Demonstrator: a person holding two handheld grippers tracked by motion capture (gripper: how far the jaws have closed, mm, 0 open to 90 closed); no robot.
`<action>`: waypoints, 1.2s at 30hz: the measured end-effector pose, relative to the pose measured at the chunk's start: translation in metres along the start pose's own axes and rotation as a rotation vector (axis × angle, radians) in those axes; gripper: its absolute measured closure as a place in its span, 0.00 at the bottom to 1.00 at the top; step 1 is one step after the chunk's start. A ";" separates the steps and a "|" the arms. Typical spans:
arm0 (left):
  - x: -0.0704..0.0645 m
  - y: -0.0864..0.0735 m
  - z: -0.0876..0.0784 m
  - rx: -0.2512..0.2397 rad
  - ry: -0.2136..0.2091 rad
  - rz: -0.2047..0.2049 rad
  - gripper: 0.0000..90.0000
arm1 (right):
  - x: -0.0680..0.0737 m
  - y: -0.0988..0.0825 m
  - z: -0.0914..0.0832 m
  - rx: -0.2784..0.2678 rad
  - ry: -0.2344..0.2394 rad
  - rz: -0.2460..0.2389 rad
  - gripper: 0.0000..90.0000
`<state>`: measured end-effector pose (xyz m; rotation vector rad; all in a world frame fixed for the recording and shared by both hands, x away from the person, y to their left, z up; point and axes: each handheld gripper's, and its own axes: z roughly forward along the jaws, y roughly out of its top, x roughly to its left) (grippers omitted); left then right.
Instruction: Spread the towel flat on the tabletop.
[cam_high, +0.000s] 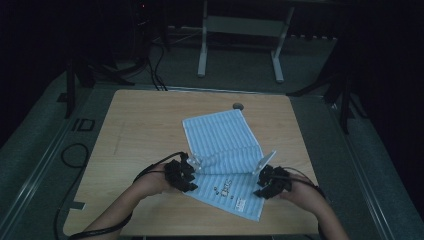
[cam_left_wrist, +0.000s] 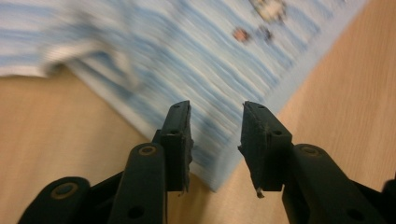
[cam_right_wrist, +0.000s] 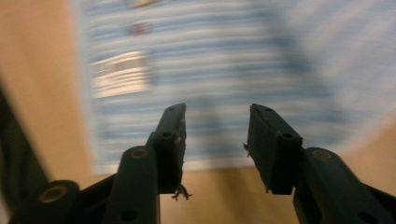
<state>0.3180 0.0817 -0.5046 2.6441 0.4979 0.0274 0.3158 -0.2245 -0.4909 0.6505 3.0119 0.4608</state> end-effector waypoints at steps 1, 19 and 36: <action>-0.001 -0.001 0.006 0.021 -0.015 0.011 0.70 | 0.017 -0.001 0.009 0.029 0.016 -0.040 0.58; 0.018 0.000 0.022 0.034 0.011 -0.016 0.76 | 0.023 -0.003 0.028 0.061 -0.019 -0.104 0.78; 0.040 0.014 0.023 0.024 0.089 -0.118 0.98 | -0.011 0.015 0.033 0.037 -0.046 -0.046 0.95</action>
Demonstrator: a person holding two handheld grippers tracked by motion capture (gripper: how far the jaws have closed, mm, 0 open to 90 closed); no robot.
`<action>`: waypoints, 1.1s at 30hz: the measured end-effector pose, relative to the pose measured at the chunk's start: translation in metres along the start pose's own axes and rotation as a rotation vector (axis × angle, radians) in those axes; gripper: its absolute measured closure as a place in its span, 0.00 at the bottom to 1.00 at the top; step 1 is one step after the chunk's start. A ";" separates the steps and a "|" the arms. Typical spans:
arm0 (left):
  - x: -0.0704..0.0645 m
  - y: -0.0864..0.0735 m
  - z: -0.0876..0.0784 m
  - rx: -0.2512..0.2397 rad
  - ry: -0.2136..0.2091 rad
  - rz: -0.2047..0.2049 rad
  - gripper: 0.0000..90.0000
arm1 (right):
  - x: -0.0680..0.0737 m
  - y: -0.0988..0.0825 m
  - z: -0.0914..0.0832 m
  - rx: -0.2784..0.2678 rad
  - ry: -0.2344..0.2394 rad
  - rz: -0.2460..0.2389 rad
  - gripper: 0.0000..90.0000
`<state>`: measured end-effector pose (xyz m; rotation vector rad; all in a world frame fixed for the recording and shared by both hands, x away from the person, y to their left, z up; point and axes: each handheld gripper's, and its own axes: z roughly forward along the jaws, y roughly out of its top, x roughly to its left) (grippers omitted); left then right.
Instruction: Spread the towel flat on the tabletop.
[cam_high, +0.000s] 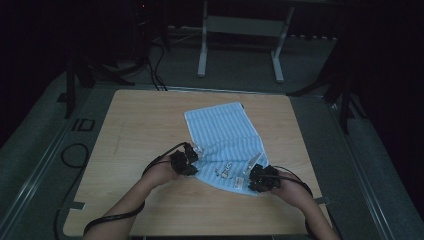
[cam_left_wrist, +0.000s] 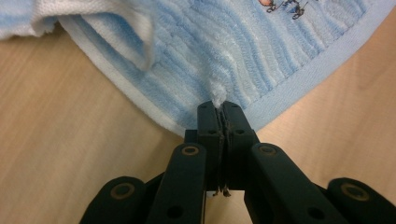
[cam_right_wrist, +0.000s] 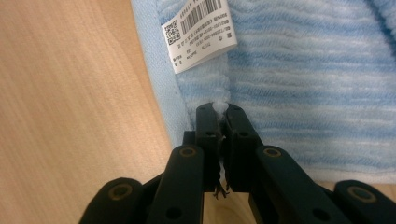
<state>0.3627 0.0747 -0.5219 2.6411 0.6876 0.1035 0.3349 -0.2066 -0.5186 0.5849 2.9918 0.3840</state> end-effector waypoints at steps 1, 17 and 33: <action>-0.008 -0.002 -0.006 0.010 0.003 0.008 0.98 | 0.003 -0.002 -0.003 0.009 0.029 -0.021 0.96; -0.098 -0.048 -0.059 -0.022 -0.061 -0.002 0.97 | 0.062 -0.022 -0.056 -0.047 0.049 -0.142 0.95; -0.080 -0.060 -0.059 -0.021 -0.096 0.022 0.62 | 0.037 -0.045 -0.054 -0.085 0.089 -0.126 0.61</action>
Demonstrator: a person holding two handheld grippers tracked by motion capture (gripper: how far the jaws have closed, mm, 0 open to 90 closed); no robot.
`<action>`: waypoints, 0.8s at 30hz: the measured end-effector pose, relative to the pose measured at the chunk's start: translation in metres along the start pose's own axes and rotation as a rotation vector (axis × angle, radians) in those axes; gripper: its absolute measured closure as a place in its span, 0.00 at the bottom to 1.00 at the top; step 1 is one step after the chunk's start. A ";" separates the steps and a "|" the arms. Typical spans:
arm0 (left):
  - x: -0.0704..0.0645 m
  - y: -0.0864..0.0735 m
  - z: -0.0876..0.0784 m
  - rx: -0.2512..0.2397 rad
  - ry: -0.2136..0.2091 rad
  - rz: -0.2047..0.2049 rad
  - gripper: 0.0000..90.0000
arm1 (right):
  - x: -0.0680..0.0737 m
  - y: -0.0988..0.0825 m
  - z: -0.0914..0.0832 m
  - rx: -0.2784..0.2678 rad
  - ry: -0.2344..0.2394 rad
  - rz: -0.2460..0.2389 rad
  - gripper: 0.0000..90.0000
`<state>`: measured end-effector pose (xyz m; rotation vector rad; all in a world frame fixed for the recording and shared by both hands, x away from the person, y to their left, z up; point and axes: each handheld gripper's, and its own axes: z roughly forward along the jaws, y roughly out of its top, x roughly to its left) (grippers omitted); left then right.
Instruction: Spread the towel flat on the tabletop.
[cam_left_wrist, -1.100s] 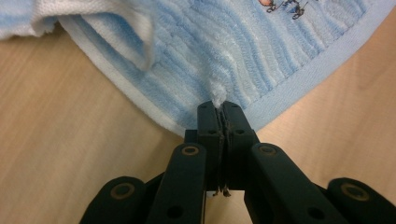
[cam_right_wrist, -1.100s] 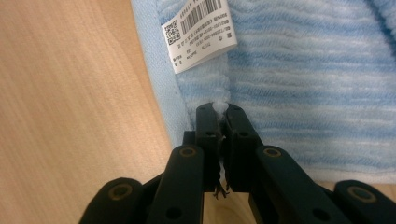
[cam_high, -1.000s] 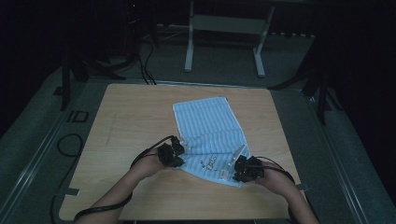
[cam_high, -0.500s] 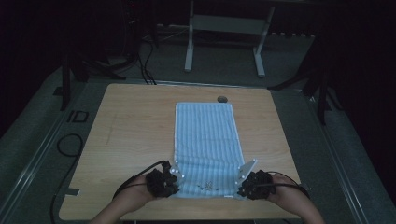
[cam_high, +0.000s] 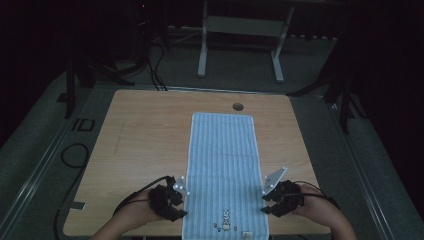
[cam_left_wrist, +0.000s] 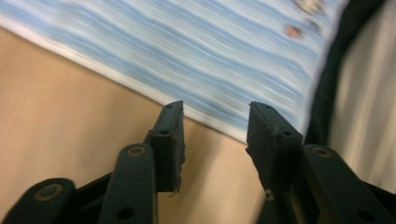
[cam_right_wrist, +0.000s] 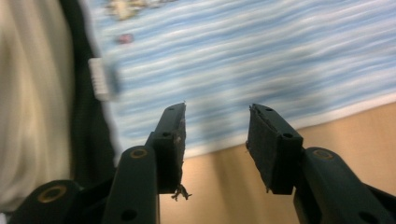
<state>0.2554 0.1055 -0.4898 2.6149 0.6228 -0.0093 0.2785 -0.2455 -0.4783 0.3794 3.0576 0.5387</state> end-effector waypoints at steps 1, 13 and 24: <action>0.000 0.000 0.000 0.000 0.000 0.000 0.61 | -0.007 0.001 0.001 0.001 0.018 0.004 0.61; 0.064 0.042 0.021 0.060 0.070 0.048 0.52 | -0.071 0.015 0.019 0.073 -0.013 -0.031 0.57; 0.123 0.056 0.025 0.008 0.126 -0.030 0.48 | -0.131 0.029 0.019 0.087 -0.072 0.090 0.50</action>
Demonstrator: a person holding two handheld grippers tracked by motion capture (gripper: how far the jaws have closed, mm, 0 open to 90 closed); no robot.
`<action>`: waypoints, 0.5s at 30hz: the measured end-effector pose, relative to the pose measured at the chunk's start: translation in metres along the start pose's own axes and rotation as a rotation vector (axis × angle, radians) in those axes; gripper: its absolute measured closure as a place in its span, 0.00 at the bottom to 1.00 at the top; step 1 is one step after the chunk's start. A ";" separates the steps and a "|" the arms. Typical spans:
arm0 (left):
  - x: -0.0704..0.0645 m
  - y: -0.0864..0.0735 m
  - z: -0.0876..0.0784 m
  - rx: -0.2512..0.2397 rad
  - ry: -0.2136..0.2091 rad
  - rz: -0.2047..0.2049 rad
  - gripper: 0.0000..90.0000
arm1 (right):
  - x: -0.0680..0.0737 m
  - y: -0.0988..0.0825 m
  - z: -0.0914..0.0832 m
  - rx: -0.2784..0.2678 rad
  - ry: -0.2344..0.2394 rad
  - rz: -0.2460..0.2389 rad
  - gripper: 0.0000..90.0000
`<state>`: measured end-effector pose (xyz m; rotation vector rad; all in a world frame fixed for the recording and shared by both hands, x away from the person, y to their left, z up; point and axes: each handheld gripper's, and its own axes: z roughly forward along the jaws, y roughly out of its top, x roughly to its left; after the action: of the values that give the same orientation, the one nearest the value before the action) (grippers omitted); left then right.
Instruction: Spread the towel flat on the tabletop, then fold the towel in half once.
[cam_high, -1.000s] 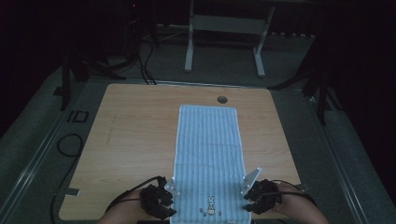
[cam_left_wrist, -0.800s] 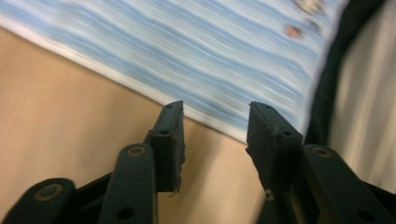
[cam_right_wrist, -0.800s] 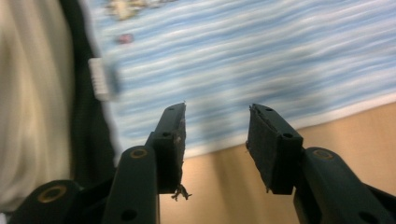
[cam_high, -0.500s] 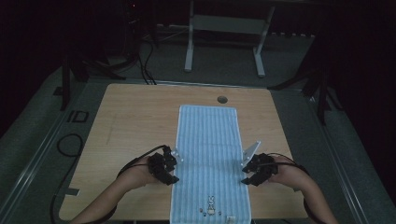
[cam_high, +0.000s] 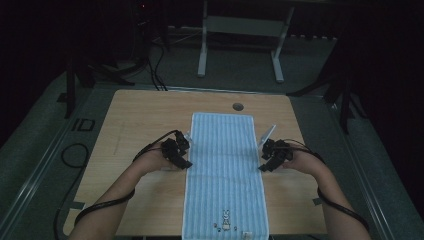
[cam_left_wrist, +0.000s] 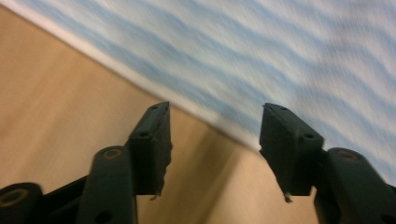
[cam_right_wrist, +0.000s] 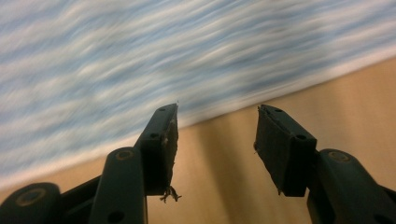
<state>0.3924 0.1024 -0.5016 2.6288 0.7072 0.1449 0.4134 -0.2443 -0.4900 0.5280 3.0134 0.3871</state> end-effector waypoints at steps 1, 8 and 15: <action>0.004 0.003 0.001 -0.013 0.006 -0.012 0.48 | 0.000 0.000 0.000 0.000 0.000 0.000 0.50; 0.020 0.025 0.017 -0.049 0.027 -0.062 0.48 | -0.022 0.024 0.011 -0.104 -0.053 0.064 0.54; 0.032 0.040 0.037 0.050 0.042 -0.051 0.49 | -0.044 0.029 0.035 -0.048 -0.066 0.127 0.62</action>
<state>0.4458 0.0731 -0.5188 2.6594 0.8015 0.1705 0.4673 -0.2248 -0.5159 0.7156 2.9084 0.4389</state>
